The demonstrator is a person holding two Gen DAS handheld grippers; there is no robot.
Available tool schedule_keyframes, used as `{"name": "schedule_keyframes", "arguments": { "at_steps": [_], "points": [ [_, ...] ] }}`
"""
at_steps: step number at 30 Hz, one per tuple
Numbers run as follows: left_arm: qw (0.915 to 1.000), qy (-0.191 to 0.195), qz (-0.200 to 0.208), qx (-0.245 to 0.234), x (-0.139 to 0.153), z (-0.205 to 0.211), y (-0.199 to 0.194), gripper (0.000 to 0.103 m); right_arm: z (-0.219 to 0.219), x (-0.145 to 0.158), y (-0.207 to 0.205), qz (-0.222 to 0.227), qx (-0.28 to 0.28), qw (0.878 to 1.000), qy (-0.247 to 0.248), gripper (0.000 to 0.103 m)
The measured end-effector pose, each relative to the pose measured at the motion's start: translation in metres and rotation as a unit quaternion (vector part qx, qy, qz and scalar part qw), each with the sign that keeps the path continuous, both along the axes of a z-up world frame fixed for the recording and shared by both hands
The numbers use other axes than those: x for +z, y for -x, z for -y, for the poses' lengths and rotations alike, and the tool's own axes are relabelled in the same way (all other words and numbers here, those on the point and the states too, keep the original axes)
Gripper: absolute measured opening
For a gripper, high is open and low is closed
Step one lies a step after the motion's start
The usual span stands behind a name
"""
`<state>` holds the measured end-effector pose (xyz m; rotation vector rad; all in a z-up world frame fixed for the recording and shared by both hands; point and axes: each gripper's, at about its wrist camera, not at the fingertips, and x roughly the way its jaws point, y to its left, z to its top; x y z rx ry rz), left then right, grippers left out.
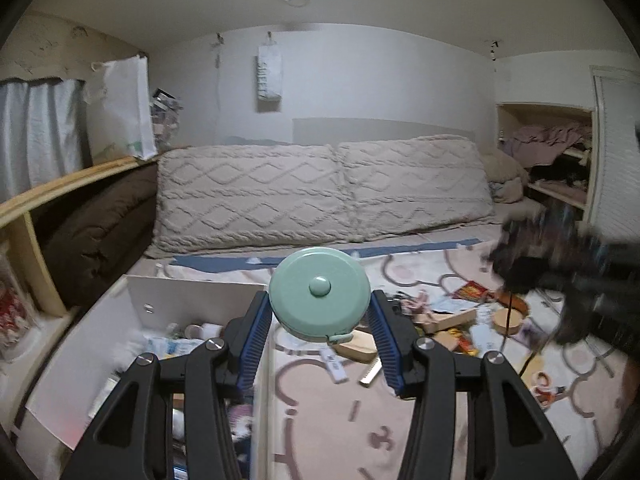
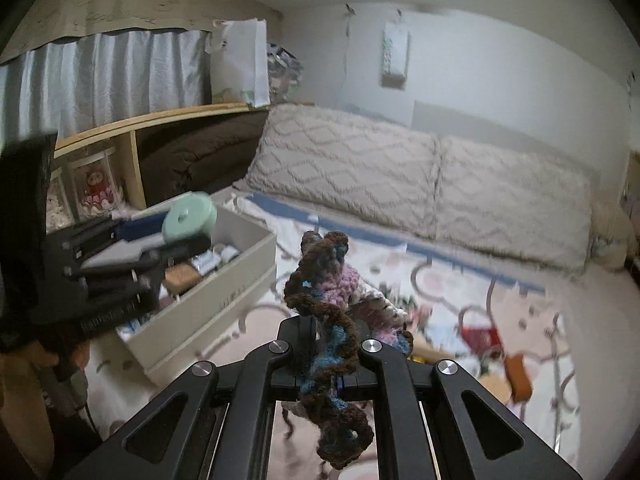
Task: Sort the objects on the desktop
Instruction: 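Carry the pouch with the right gripper while the left gripper carries the tape measure over the box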
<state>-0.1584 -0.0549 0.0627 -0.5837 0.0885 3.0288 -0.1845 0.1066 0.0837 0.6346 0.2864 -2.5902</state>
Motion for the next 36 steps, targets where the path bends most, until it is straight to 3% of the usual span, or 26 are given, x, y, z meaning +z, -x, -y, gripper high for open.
{"name": "schedule_keyframes", "arguments": {
  "at_steps": [7, 16, 30, 36],
  "points": [
    [0.9995, -0.017, -0.004, 0.028, 0.001, 0.035, 0.0, 0.049, 0.034, 0.049, 0.011, -0.051, 0.007, 0.998, -0.037, 0.008],
    [0.9951, -0.062, -0.004, 0.077, 0.004, 0.094, 0.002, 0.049, 0.072, 0.102, 0.017, -0.087, 0.025, 0.995, -0.042, 0.008],
    [0.9773, -0.126, 0.013, 0.17, -0.017, 0.181, -0.007, 0.049, 0.154, 0.14, 0.014, -0.12, 0.075, 0.99, -0.021, 0.008],
    [0.9712, -0.125, 0.031, 0.2, -0.032, 0.198, -0.005, 0.049, 0.199, 0.134, 0.022, -0.108, 0.093, 0.989, -0.035, 0.008]
  ]
}}
